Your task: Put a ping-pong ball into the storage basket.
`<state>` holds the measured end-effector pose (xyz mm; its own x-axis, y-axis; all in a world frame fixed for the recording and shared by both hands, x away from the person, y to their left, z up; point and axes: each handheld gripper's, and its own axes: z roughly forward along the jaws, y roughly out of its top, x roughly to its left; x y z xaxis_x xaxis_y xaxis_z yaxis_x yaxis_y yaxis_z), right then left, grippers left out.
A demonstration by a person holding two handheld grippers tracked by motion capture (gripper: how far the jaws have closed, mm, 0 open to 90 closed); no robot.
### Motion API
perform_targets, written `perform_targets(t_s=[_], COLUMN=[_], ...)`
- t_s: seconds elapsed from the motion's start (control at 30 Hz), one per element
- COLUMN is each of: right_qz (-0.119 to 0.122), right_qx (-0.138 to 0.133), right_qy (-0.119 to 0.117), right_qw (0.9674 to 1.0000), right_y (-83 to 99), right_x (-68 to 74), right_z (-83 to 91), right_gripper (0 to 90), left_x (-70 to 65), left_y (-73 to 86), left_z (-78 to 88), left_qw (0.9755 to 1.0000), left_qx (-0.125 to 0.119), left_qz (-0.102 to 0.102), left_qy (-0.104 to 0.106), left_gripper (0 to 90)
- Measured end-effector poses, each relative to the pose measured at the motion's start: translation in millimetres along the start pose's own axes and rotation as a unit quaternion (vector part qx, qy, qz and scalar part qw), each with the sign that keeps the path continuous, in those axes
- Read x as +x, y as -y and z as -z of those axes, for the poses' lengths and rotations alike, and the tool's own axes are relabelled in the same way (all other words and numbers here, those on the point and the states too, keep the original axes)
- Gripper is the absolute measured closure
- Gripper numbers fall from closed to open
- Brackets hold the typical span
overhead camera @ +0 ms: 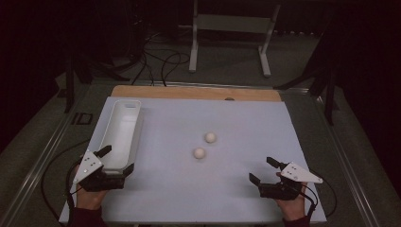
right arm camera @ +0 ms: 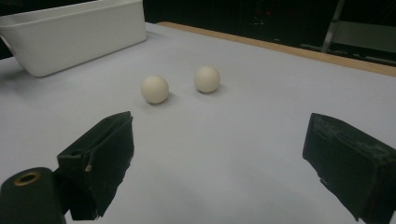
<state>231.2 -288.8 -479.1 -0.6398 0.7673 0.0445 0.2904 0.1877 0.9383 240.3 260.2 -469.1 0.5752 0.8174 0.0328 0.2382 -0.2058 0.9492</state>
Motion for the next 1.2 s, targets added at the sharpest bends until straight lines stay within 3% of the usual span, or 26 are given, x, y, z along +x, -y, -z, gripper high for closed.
perform_targets(t_s=[0.57,1.2], right_qz=[-0.006,-0.003], right_qx=[0.001,0.001], right_qy=[0.003,0.002], right_qw=[1.0000,1.0000], right_y=[-0.1,3.7], right_x=[-0.1,1.1], right_z=[0.1,-0.9], right_gripper=[7.8,7.9], left_x=[0.3,-11.1], left_y=[-3.1,-26.3], left_z=[-0.3,-2.4], left_qw=[0.9997,0.9999], left_qx=[0.000,0.012], left_qz=[0.010,0.008], left_qy=[-0.021,-0.009], left_gripper=[0.0,0.0])
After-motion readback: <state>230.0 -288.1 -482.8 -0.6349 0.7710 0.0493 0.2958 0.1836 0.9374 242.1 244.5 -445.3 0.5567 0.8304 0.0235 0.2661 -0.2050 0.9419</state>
